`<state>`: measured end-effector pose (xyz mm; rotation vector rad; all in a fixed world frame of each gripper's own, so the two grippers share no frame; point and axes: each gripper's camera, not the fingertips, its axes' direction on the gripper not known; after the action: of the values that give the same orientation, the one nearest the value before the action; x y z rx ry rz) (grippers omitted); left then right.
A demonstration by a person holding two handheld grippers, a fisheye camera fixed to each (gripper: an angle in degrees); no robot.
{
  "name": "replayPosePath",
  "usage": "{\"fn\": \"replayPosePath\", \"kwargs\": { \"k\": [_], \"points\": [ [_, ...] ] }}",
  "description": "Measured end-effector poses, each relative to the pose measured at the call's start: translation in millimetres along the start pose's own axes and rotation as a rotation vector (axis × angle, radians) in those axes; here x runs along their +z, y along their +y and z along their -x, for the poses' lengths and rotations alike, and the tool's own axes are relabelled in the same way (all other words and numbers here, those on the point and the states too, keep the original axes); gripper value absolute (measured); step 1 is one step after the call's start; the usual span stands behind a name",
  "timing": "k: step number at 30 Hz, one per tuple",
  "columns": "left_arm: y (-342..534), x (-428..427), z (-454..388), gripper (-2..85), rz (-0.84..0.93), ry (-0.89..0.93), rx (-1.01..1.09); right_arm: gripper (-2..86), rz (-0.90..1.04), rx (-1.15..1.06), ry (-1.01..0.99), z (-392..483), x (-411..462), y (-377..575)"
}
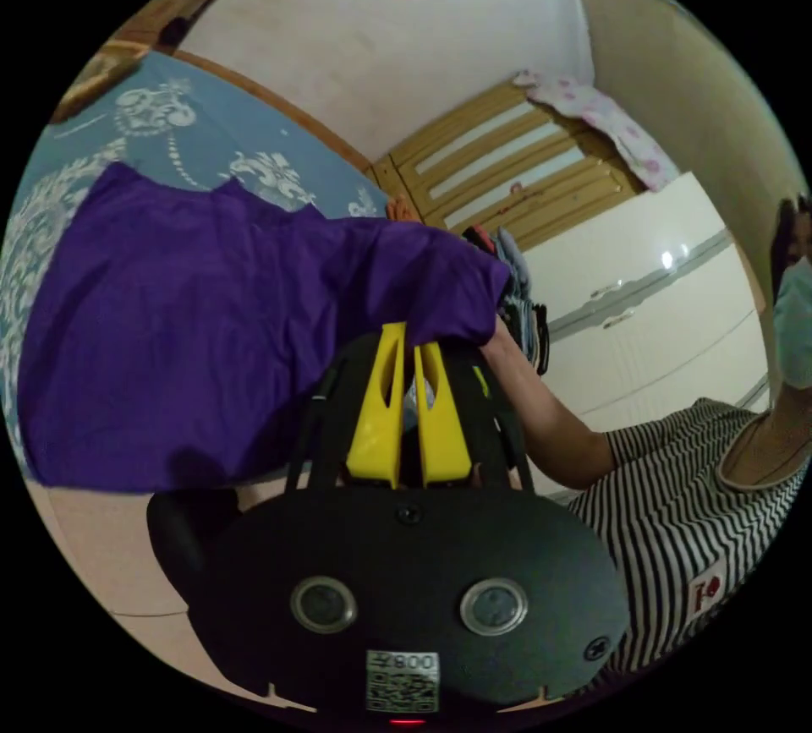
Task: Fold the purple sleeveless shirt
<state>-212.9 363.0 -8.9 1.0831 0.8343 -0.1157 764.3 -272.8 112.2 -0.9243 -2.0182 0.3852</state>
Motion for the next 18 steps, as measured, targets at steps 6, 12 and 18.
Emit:
{"fn": "replayPosePath", "kwargs": {
  "k": [6, 12, 18],
  "points": [
    [15, -144, 78, 1.1, -0.248, 0.028, -0.25, 0.3, 0.196, -0.22, 0.122, 73, 171, -21],
    [40, -226, 166, 2.2, -0.345, 0.023, -0.531, 0.3, 0.455, -0.286, 0.318, 88, 372, -26],
    [37, -281, 203, 2.7, -0.367, 0.102, -0.632, 0.6, 0.59, -0.293, 0.459, 88, 515, -23]
  ]
}}
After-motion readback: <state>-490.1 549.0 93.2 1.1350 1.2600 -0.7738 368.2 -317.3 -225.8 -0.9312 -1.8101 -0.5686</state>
